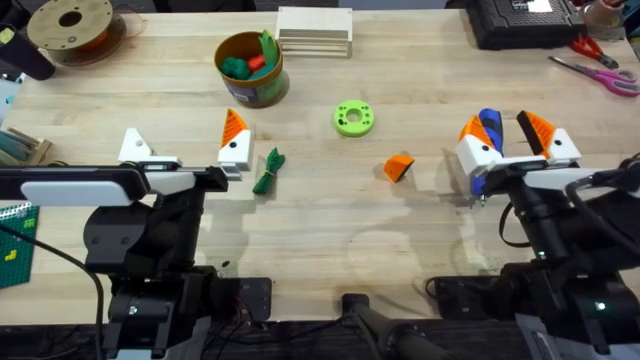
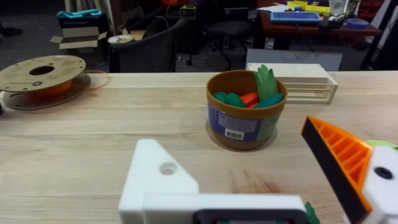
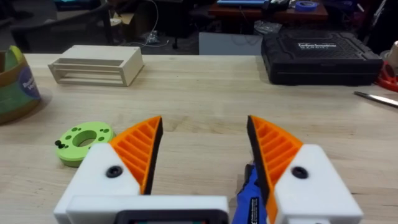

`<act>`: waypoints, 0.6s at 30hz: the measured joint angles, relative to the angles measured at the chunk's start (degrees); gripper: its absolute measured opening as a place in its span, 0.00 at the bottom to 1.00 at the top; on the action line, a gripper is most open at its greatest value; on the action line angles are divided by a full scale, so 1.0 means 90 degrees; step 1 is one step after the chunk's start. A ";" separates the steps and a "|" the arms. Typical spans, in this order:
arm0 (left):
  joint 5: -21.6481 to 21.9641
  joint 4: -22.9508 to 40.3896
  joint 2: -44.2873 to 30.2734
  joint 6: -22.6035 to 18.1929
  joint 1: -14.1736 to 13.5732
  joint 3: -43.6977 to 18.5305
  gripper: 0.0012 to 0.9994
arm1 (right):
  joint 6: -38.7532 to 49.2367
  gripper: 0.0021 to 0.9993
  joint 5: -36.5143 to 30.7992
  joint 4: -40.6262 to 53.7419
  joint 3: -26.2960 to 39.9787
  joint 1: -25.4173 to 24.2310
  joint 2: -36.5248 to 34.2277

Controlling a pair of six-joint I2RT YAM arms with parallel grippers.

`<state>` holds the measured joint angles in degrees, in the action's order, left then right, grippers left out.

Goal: Pick up the gripper from the table and insert it into the empty holder that is missing its gripper. Then pick up a screw, insert it into the mounting hole, and use the screwdriver to tighten it. Finally, clean up the table by picking up the vegetable and placing it into the bucket.

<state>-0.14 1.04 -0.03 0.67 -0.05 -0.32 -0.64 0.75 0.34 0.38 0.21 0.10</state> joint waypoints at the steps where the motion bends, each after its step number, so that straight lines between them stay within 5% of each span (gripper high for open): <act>1: 0.0000 0.0000 0.0000 0.0000 0.0000 0.0000 0.99 | 0.0000 0.79 0.0000 0.0000 0.0000 0.0000 0.0000; 15: -0.0002 0.0000 0.0000 0.0000 0.0000 -0.0002 0.99 | -0.0029 0.79 0.0000 0.0034 0.0002 0.0000 0.0000; 18: -0.0115 0.0456 -0.0002 0.0002 0.0000 -0.0255 0.99 | -0.0224 0.79 0.0031 0.0964 0.0457 0.0000 -0.0015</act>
<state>-1.17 5.14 -0.05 0.69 -0.05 -2.61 -2.66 1.04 9.01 4.49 0.21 -0.04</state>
